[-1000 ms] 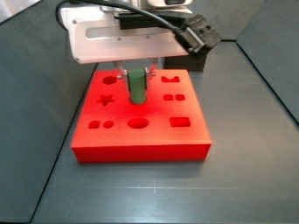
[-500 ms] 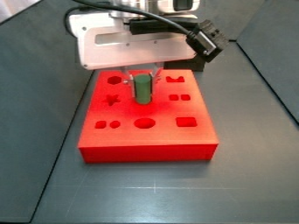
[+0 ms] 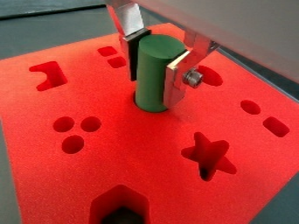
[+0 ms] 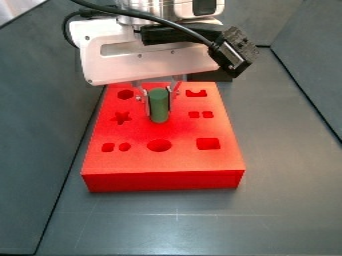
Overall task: Pick up the round object. Move up. Place the round object on the fixture. Regrasp the round object. Move to above the board. Insert the round object.
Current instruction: Insert the round object.
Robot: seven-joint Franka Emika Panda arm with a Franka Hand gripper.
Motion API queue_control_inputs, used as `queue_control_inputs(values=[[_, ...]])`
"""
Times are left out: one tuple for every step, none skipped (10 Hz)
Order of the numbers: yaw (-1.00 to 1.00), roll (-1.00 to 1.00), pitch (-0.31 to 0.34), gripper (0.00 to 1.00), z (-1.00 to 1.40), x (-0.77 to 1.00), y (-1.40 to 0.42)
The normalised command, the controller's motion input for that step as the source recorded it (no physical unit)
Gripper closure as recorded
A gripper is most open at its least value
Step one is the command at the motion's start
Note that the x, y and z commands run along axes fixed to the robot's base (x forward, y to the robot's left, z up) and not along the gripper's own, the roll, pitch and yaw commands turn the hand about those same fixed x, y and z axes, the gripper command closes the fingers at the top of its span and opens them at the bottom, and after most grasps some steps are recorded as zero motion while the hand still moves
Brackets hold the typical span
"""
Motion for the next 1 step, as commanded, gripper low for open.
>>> queue_control_inputs(values=[[0.00, 0.00, 0.000, 1.00, 0.00, 0.00, 0.00]])
